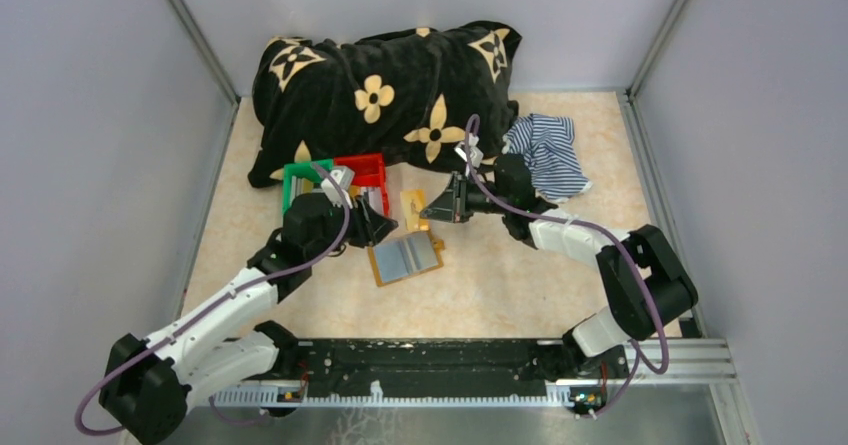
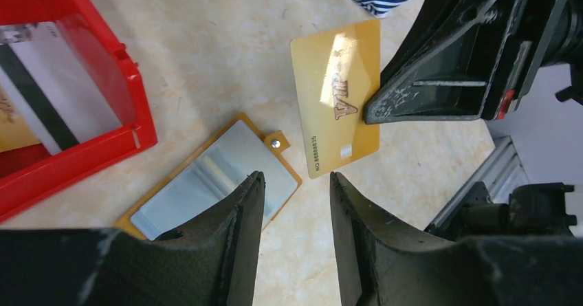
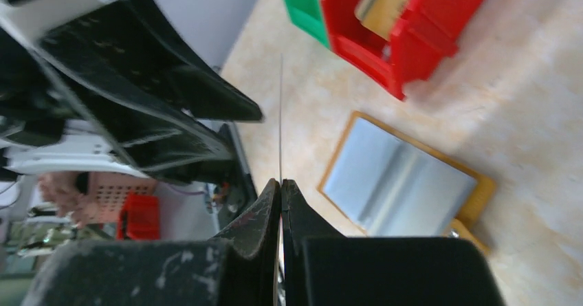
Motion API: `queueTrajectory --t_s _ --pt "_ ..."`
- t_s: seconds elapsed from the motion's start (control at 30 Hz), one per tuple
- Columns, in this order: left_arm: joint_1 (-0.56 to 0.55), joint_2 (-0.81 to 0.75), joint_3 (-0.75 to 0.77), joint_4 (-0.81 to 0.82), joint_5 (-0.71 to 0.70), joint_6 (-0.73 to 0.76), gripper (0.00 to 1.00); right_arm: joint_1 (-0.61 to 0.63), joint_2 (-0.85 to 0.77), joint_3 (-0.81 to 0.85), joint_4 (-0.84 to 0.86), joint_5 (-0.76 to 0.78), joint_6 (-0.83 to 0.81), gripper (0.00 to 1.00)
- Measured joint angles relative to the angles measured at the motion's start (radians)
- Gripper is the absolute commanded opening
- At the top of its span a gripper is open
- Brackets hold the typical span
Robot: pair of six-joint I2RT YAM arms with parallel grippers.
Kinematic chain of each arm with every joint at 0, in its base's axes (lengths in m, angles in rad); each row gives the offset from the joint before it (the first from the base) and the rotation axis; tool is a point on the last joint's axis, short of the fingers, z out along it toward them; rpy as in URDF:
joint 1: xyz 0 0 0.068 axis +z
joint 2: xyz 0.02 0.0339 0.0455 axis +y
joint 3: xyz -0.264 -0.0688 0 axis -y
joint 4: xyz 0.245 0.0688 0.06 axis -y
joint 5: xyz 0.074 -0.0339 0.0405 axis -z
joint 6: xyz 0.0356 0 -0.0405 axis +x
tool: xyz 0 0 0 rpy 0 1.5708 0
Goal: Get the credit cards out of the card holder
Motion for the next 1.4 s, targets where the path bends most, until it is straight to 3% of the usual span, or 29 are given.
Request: queueTrajectory --t_s 0.4,0.7,1.07,1.27,1.4 --pt "0.01 -0.045 -0.116 0.229 0.153 -0.043 0.46 -0.004 0.013 -0.053 0.393 -0.131 0.284 0.0" --pt "0.016 -0.108 -0.145 0.355 0.211 -0.051 0.47 -0.003 0.014 -0.053 0.474 -0.186 0.351 0.0" --pt "0.027 -0.106 -0.162 0.411 0.235 -0.068 0.39 0.021 0.015 -0.054 0.5 -0.218 0.379 0.0" --pt "0.03 -0.107 -0.162 0.422 0.24 -0.076 0.28 0.053 0.046 -0.055 0.527 -0.218 0.39 0.0" --pt "0.03 -0.119 -0.165 0.421 0.234 -0.077 0.28 0.057 0.061 -0.071 0.554 -0.22 0.401 0.0"
